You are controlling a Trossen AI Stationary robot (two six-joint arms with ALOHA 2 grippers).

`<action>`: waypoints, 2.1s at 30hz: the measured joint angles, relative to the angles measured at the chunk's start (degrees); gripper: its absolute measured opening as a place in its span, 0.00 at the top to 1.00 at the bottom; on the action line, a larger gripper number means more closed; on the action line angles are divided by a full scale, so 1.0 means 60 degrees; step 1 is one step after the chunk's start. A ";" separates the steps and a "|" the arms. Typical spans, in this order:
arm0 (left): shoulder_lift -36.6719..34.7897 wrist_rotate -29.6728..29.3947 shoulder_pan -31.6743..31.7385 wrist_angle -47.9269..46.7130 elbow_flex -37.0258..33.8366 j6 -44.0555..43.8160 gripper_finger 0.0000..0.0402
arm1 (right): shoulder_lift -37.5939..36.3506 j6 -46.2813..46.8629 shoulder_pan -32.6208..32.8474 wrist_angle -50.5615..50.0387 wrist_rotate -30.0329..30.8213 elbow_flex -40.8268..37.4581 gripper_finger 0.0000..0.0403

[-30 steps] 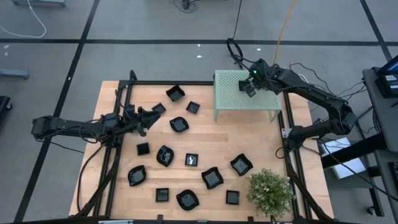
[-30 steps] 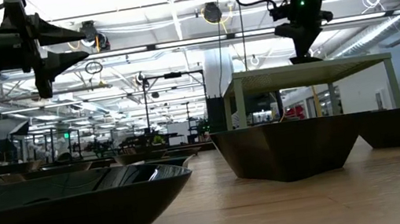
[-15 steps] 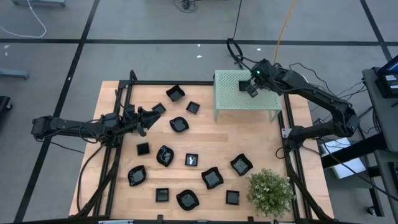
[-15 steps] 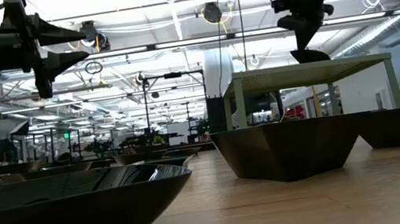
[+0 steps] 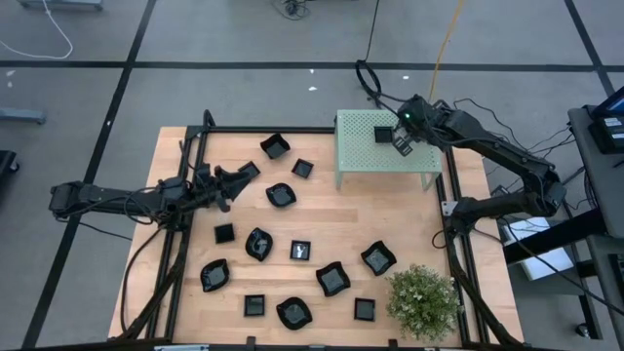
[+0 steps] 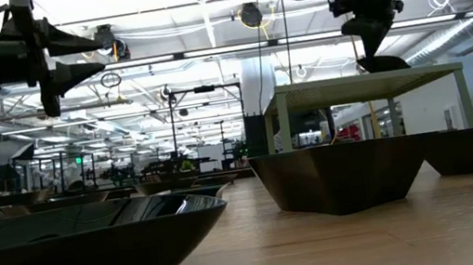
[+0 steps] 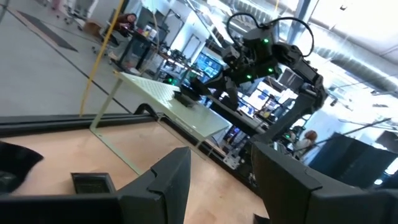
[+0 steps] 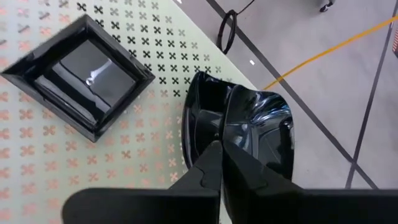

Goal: Pick & Place Mini shaped plates
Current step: Stack the black leaf-shaped plate on top of the leaf-shaped plate on the shelf

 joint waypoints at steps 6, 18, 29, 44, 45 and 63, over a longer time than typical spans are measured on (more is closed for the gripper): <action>0.0001 -0.0058 0.0000 0.0000 -0.0003 0.0094 0.56 | 0.0000 -0.0004 0.0000 0.0120 -0.0018 0.0004 0.95; 0.0000 -0.0104 0.0000 0.0025 -0.0003 -0.0110 0.56 | -0.0238 -0.0003 0.0139 0.0425 -0.0051 0.0004 0.74; 0.0045 0.0143 0.0000 0.0068 0.0026 0.0071 0.56 | -0.1297 -0.0720 0.1101 0.2033 -0.0070 0.0007 0.74; 0.2142 0.0304 0.0431 -0.4738 0.3427 0.1710 0.56 | -0.1490 -0.0751 0.1377 0.2491 -0.0050 0.0007 0.74; 0.2526 0.0501 0.0474 -0.5381 0.3739 0.1672 0.56 | -0.1490 -0.0752 0.1377 0.2493 -0.0047 0.0007 0.74; 0.7914 0.3082 0.0557 -0.7113 0.5537 0.6958 0.56 | -0.1490 -0.0906 0.1377 0.2484 -0.0040 0.0007 0.74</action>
